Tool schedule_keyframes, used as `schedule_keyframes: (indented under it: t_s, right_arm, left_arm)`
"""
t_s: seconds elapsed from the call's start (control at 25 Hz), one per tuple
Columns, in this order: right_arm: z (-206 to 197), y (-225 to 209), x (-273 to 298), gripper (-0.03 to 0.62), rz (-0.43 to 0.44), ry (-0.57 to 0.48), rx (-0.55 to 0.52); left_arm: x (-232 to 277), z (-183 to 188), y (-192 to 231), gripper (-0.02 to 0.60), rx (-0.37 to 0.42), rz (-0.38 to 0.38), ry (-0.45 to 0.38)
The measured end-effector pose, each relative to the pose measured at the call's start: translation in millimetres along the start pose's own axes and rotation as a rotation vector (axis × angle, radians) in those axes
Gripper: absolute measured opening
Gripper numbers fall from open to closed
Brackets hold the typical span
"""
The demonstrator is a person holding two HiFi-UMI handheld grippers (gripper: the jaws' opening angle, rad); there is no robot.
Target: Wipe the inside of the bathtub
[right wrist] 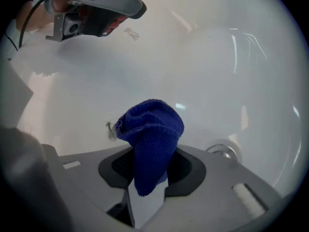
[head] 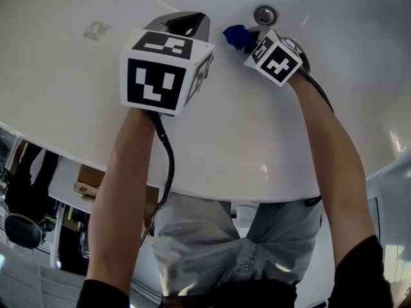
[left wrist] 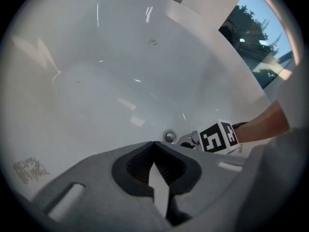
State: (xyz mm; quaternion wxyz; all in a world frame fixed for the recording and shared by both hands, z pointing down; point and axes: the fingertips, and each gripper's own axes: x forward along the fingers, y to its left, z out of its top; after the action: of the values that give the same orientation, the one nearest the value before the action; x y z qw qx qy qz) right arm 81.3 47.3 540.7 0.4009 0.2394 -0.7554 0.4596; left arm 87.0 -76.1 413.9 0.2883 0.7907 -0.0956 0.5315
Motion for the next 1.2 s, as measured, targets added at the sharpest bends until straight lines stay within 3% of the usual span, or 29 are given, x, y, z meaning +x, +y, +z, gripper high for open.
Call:
schedule_keyframes:
  t_s: [0.32,0.56,0.8,0.96,1.2]
  right_arm:
    - [-32,-36,-37,0.144,0.002,0.060,0.008]
    - [-31,-11,-9,0.144,0.051,0.088,0.004]
    - [-40,-2,-27,0.144,0.122,0.108,0.088]
    - [-36,22,-22,0.143,0.185,0.105,0.134]
    - [-21,96,6,0.141,0.288,0.086,0.145]
  left_arm:
    - [12,54,-43,0.002,-0.007,-0.006,-0.002]
    - [8,35,-35,0.002,-0.011,-0.004,-0.009]
    - [1,49,-45,0.002,-0.021,-0.002,-0.014]
    - [-9,29,-38,0.002,-0.022,0.022,-0.008]
    - [-26,-44,-21,0.002,-0.001,0.051,0.008]
